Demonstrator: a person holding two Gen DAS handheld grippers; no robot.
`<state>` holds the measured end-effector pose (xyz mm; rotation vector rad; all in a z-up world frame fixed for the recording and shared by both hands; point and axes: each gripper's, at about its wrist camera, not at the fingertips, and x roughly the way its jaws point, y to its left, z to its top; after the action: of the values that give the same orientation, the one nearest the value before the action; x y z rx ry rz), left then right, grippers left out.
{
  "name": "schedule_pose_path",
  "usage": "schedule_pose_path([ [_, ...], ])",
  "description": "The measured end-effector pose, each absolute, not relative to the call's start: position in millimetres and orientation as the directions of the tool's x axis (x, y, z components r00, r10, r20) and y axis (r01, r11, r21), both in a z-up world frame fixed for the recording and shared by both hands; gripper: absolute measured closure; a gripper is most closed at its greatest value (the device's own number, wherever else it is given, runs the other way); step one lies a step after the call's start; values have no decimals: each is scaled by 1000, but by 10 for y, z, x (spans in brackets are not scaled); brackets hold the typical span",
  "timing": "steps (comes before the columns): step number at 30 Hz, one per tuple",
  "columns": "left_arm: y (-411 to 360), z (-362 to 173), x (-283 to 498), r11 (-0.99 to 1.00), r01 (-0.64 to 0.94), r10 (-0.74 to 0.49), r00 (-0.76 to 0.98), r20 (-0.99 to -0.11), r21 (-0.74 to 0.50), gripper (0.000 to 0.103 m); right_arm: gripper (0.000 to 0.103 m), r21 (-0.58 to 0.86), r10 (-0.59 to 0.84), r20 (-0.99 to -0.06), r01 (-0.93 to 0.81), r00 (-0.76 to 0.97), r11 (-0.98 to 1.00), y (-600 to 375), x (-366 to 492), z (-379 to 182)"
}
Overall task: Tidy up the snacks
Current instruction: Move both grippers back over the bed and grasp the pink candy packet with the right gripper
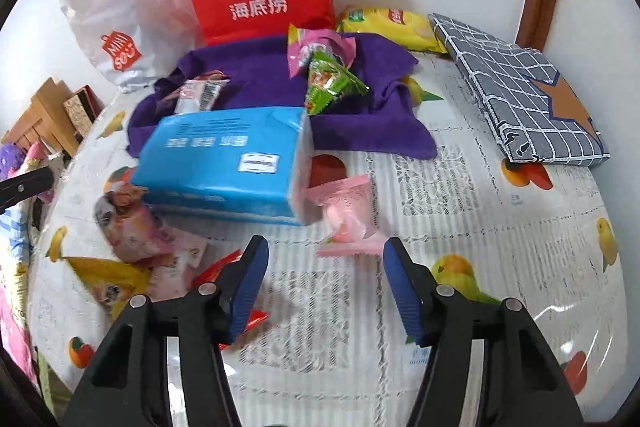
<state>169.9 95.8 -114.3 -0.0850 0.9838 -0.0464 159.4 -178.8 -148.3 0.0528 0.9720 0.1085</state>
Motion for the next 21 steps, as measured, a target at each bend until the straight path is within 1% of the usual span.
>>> schedule_pose_path([
  [5,977,-1251,1788,996,-1,-72,531,-844,-85,42,46,52,85,-831,-77,549,996,-1811,1804,-1640],
  [7,991,-1297,1825,996,-5,-70,521,-851,-85,42,52,50,85,-842,-80,533,996,-1838,1884,-1730],
  [9,1004,-1332,1857,996,-10,-68,513,-856,-85,42,55,64,97,-850,-81,518,995,-1872,1951,-1801],
  [18,1008,-1396,1942,996,-19,-64,500,-864,-85,42,55,82,130,-862,-118,491,990,-1884,2106,-1971],
  [20,1020,-1398,1940,996,-23,-60,500,-864,-83,42,58,76,125,-865,-119,487,990,-1885,2132,-2020],
  [21,1026,-1398,1938,996,-26,-58,499,-865,-81,42,62,66,118,-858,-121,500,991,-1881,2128,-2019],
])
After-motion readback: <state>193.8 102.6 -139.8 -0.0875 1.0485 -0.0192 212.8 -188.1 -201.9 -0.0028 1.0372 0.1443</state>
